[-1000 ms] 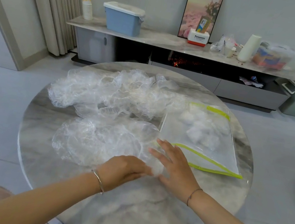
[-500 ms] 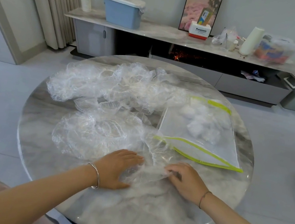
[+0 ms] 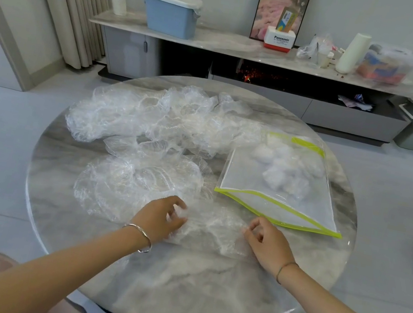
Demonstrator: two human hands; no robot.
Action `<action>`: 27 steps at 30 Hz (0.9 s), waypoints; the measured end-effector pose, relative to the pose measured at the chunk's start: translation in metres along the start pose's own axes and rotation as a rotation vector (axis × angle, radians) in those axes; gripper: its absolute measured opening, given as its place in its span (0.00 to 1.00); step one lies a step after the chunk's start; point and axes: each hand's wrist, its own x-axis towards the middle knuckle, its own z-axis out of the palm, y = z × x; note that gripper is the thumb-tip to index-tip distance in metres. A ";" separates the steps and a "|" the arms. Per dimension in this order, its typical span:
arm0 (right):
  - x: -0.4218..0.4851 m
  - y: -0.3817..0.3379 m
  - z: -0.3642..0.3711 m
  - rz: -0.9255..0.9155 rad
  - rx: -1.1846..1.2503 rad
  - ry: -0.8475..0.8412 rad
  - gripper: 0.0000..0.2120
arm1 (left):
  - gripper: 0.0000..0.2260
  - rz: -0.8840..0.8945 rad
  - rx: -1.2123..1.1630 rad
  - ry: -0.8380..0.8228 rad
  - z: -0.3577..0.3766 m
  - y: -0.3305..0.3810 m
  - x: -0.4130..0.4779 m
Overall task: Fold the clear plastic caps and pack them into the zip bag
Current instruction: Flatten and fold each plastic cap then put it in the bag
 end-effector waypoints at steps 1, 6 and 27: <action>-0.002 0.000 0.000 -0.083 -0.080 0.085 0.08 | 0.14 0.069 0.162 0.051 0.001 -0.001 0.001; -0.017 -0.017 0.011 -0.494 -0.312 0.161 0.22 | 0.13 0.777 0.568 0.274 0.007 0.003 0.007; -0.016 0.000 0.014 -0.802 -0.508 -0.015 0.20 | 0.23 0.612 0.725 -0.022 0.017 -0.005 0.005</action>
